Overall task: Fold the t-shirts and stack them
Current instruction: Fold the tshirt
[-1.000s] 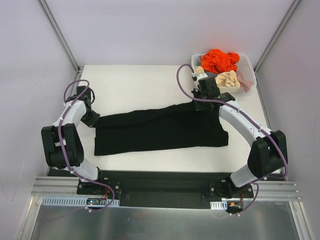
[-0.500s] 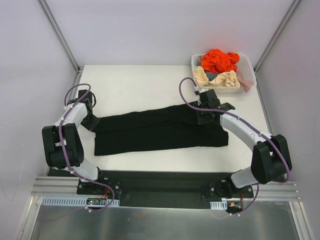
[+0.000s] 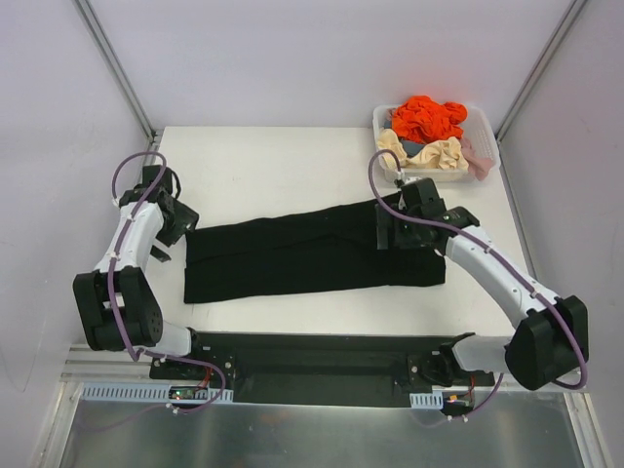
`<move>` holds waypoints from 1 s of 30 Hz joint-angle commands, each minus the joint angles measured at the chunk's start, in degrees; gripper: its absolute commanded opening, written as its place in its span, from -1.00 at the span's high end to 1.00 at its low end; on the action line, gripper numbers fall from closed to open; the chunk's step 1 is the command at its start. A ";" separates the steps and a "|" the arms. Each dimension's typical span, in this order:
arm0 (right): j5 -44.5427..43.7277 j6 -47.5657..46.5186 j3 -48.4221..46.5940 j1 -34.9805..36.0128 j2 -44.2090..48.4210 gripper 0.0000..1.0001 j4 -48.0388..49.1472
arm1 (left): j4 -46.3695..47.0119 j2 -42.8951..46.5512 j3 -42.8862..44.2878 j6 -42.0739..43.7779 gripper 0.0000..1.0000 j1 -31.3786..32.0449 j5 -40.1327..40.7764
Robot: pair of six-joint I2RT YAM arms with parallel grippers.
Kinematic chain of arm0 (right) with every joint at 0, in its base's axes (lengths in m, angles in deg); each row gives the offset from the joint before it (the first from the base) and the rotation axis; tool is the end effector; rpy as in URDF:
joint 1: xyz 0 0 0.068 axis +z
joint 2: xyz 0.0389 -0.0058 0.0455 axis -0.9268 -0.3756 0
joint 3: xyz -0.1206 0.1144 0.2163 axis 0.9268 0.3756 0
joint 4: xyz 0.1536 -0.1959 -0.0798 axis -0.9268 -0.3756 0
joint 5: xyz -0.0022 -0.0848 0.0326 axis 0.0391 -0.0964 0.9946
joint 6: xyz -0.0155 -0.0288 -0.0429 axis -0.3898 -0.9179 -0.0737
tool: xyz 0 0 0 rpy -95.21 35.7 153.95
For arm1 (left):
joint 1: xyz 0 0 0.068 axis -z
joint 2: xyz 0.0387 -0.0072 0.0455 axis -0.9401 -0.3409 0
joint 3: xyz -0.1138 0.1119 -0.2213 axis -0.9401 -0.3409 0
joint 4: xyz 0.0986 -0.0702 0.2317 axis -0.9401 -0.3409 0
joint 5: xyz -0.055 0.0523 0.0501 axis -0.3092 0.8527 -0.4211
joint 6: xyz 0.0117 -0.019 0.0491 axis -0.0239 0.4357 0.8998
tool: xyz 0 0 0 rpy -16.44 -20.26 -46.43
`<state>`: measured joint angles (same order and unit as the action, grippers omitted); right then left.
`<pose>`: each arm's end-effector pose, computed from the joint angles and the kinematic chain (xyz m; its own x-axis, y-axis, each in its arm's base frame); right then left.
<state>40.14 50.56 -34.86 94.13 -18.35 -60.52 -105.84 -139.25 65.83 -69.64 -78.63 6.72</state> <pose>0.2409 0.1151 0.2741 -0.6912 -0.3285 -0.6437 -0.3847 0.9213 -0.0570 0.2777 0.0505 0.2479 -0.4217 -0.7854 -0.4532 -0.8236 0.5408 -0.1710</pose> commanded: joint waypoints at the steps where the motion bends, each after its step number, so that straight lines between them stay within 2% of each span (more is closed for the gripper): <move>1: 9.16 -0.25 -6.66 -1.93 -5.62 -0.93 5.01 | -1.28 1.10 2.93 0.07 -0.99 2.58 -5.50; 7: 11.63 -4.29 -15.98 -4.91 -19.95 -0.93 6.86 | 2.15 -3.82 2.32 1.21 -0.99 5.65 -12.28; 10: 14.87 -5.43 -19.40 -6.86 -25.06 -0.93 8.35 | 3.03 -6.72 2.23 1.12 -0.99 7.59 -12.37; 13: 21.97 -6.14 -23.17 -6.68 -30.68 -0.93 6.96 | 3.47 -9.44 2.23 1.30 -0.98 7.77 -12.81; 16: 24.72 -7.10 -23.20 -6.51 -34.30 -0.93 5.02 | 3.38 -11.38 2.23 1.74 -0.99 7.85 -12.11; 20: 24.99 -8.42 -18.54 -6.51 -32.38 -0.93 5.19 | 3.38 -12.62 1.79 2.79 -0.99 7.85 -10.44; 24: 24.82 -11.23 -13.53 -6.16 -25.45 -0.93 3.26 | 3.30 -13.50 1.00 3.41 -0.99 7.85 -9.13; 30: 23.68 -8.87 -2.99 -5.89 -14.98 -0.93 0.01 | 1.89 -14.37 1.08 4.29 -0.99 7.77 -4.38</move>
<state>63.55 41.71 -42.51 87.93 -41.89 -56.72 -101.77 -152.81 66.83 -67.21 -70.80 -2.24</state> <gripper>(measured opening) 0.966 0.993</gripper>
